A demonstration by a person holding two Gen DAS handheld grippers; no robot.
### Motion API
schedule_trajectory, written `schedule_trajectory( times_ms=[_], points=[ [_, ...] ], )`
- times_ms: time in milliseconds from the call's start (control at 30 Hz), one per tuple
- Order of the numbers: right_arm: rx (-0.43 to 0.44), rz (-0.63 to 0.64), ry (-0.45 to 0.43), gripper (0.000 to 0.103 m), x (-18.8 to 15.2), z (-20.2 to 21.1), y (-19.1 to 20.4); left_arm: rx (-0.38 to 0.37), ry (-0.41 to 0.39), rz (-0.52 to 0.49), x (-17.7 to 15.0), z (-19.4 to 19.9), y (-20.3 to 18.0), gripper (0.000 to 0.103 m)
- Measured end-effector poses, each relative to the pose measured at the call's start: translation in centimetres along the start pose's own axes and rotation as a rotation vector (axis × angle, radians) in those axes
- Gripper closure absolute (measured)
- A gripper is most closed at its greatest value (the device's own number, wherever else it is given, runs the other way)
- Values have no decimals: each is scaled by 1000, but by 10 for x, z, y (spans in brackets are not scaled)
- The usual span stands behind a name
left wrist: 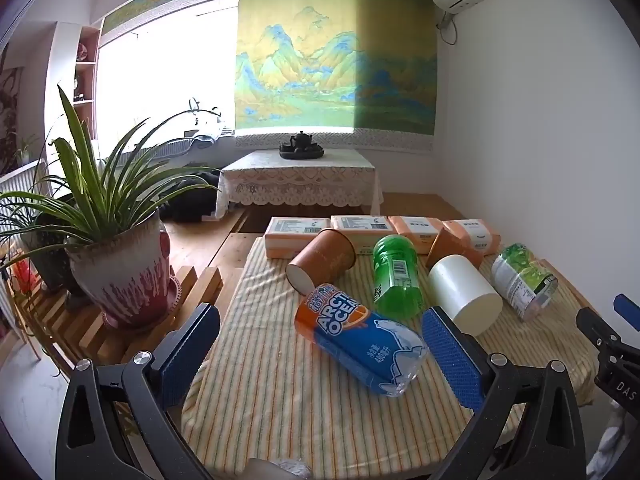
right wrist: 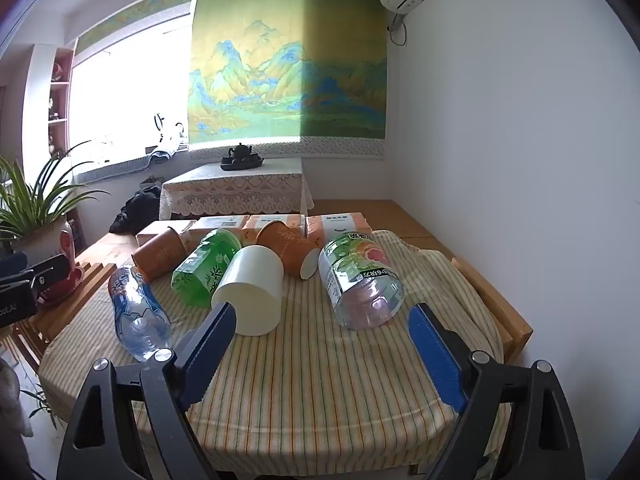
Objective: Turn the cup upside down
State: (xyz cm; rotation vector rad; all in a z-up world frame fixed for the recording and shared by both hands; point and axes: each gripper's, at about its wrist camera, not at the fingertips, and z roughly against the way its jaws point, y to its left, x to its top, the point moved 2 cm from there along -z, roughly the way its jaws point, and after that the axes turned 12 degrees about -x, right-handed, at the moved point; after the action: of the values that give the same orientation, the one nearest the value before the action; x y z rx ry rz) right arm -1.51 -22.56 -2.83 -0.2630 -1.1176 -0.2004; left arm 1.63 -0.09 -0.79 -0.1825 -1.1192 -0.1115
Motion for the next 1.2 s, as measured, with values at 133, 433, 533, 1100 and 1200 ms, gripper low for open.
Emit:
schedule_trajectory(
  times_ms=[133, 433, 533, 1100, 1200],
  points=[
    [-2, 7, -4, 16, 1, -1, 1, -11, 21, 23, -2, -3, 2, 1],
    [-4, 13, -14, 16, 3, -2, 0, 5, 24, 26, -5, -6, 11, 1],
    [-6, 15, -16, 16, 4, -2, 0, 5, 25, 24, -5, -8, 12, 1],
    [0, 16, 10, 16, 5, -10, 1, 6, 35, 26, -7, -10, 15, 1],
    [2, 18, 10, 16, 5, -10, 1, 2, 41, 31, -8, -11, 16, 1]
  ],
)
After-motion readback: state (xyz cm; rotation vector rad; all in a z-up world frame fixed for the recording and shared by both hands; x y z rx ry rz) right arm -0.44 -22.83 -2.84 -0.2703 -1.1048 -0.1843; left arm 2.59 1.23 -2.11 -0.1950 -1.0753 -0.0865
